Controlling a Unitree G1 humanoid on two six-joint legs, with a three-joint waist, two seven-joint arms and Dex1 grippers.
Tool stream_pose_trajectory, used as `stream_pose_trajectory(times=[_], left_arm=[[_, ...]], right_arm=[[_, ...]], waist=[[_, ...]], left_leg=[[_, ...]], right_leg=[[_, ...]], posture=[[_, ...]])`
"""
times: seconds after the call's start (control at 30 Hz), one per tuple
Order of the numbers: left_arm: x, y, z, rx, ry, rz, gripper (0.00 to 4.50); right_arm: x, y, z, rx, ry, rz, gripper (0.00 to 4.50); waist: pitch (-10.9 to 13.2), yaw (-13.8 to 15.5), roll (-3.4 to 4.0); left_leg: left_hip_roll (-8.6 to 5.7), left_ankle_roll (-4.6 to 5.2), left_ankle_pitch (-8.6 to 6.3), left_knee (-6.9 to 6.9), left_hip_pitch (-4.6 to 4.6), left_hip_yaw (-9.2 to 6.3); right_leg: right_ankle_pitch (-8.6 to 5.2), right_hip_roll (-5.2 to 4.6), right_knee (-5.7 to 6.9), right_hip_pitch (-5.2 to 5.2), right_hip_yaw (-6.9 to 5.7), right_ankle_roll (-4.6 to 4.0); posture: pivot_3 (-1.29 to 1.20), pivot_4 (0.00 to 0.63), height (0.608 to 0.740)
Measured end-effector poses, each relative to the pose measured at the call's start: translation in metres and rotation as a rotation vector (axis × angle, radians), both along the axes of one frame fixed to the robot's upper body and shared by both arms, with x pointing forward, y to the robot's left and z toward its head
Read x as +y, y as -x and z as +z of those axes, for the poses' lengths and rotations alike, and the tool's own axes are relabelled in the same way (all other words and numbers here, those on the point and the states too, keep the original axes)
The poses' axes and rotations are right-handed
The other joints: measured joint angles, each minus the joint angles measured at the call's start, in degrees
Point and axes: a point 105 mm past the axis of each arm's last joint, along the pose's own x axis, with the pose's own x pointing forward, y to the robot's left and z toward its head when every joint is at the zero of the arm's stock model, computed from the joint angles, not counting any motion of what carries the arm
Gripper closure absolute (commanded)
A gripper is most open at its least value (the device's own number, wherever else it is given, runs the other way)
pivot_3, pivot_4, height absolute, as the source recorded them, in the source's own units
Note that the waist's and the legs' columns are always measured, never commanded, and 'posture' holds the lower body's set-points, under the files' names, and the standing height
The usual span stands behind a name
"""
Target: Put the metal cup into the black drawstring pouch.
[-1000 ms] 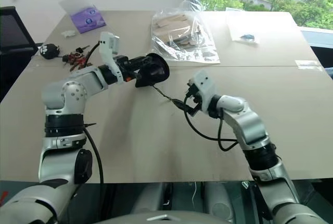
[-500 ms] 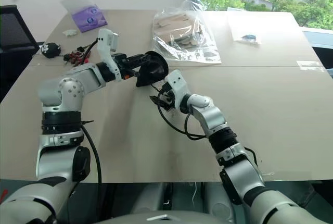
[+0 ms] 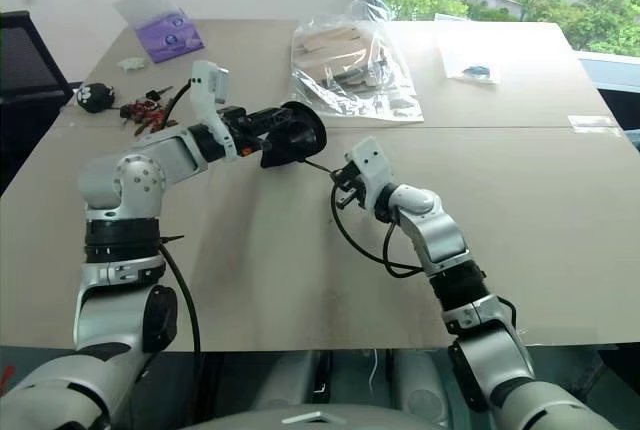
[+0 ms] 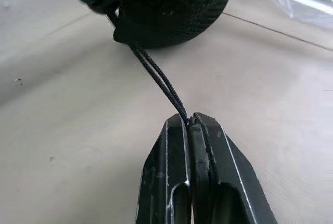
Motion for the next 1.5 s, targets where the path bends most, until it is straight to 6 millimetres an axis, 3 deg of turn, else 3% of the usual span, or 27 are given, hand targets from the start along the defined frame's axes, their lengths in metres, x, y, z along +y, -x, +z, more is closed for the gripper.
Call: stream_pose_trajectory(times=[0.1, 0.23, 0.27, 0.3, 0.4, 0.47, 0.7, 0.93, 1.17, 1.37, 1.5], left_arm=[[0.000, 0.002, 0.001, -0.015, 0.002, -0.019, 3.21], [0.003, 0.011, 0.000, -0.063, -0.042, -0.075, 1.33], [-0.005, 0.016, 0.000, -0.077, -0.057, -0.128, 1.33], [-0.007, 0.017, 0.000, -0.080, -0.060, -0.139, 1.33], [-0.033, 0.030, -0.001, -0.152, -0.121, -0.282, 1.33], [-0.043, 0.034, -0.001, -0.187, -0.141, -0.335, 1.33], [-0.089, 0.026, 0.025, -0.333, -0.119, -0.424, 1.33], [-0.098, 0.018, 0.033, -0.362, -0.099, -0.425, 1.33], [-0.108, 0.017, 0.031, -0.360, -0.068, -0.441, 4.38], [-0.112, 0.015, 0.040, -0.390, -0.065, -0.438, 4.36], [-0.110, 0.009, 0.031, -0.378, -0.112, -0.418, 4.36]], right_arm=[[-0.020, -0.002, 0.016, -0.118, 0.109, -0.056, 4.50], [-0.068, -0.003, 0.066, -0.367, 0.325, -0.198, 4.50], [-0.072, -0.001, 0.087, -0.439, 0.349, -0.217, 4.50], [-0.072, -0.001, 0.091, -0.453, 0.352, -0.220, 4.50], [-0.067, 0.010, 0.134, -0.597, 0.373, -0.222, 4.50], [-0.063, 0.016, 0.149, -0.647, 0.381, -0.213, 4.50], [-0.061, 0.025, 0.178, -0.714, 0.426, -0.198, 4.50], [-0.061, 0.028, 0.178, -0.696, 0.436, -0.187, 4.50], [-0.058, 0.033, 0.182, -0.699, 0.426, -0.184, 4.50], [-0.057, 0.037, 0.183, -0.695, 0.421, -0.179, 4.50], [-0.060, 0.036, 0.185, -0.692, 0.410, -0.206, 4.50]], waist=[[0.0, 0.1, 0.00], [0.0, 0.3, 0.02], [0.0, 0.3, 0.02], [0.0, 0.2, 0.02], [0.0, 0.1, 0.02], [0.0, 0.3, 0.02], [0.0, 0.8, 0.00], [0.0, 0.1, 0.00], [0.0, 0.3, 0.00], [0.0, 0.2, 0.00], [0.0, 0.2, 0.00]], left_leg=[[-0.02, 0.00, 0.00, 0.00, -0.03, 0.00], [-0.02, 0.00, 0.00, -0.02, -0.05, 0.00], [-0.01, 0.00, 0.00, -0.02, -0.04, -0.01], [-0.01, 0.00, 0.00, -0.02, -0.04, 0.01], [0.00, 0.00, 0.00, -0.03, -0.03, 0.03], [0.00, 0.01, 0.00, -0.02, -0.03, 0.03], [-0.04, 0.04, -0.01, 0.02, -0.07, 0.00], [-0.02, 0.03, -0.01, -0.03, -0.07, 0.03], [-0.03, 0.03, -0.01, 0.00, -0.07, 0.02], [-0.03, 0.03, -0.01, 0.00, -0.07, 0.02], [-0.03, 0.03, -0.01, 0.01, -0.07, 0.02]], right_leg=[[0.00, -0.02, -0.02, -0.01, 0.00, 0.00], [0.00, -0.02, -0.06, -0.02, -0.01, 0.00], [0.00, -0.01, -0.06, -0.02, -0.01, 0.00], [0.00, 0.00, -0.05, -0.02, 0.01, 0.00], [0.00, 0.01, -0.06, -0.01, 0.03, 0.00], [0.00, 0.01, -0.06, 0.00, 0.02, 0.00], [0.00, 0.00, -0.09, 0.01, -0.02, 0.00], [0.00, 0.00, -0.10, -0.01, 0.01, 0.00], [0.00, -0.01, -0.09, 0.00, 0.00, 0.00], [0.00, -0.01, -0.10, 0.00, 0.01, 0.00], [0.00, 0.00, -0.07, 0.00, 0.00, 0.00]], posture=[[0.00, 0.150, 0.740], [0.00, 0.150, 0.740], [0.00, 0.150, 0.740], [0.00, 0.150, 0.740], [0.00, 0.150, 0.740], [0.00, 0.150, 0.740], [0.00, 0.150, 0.740], [0.00, 0.150, 0.740], [0.00, 0.150, 0.740], [0.00, 0.150, 0.740], [0.00, 0.150, 0.740]])
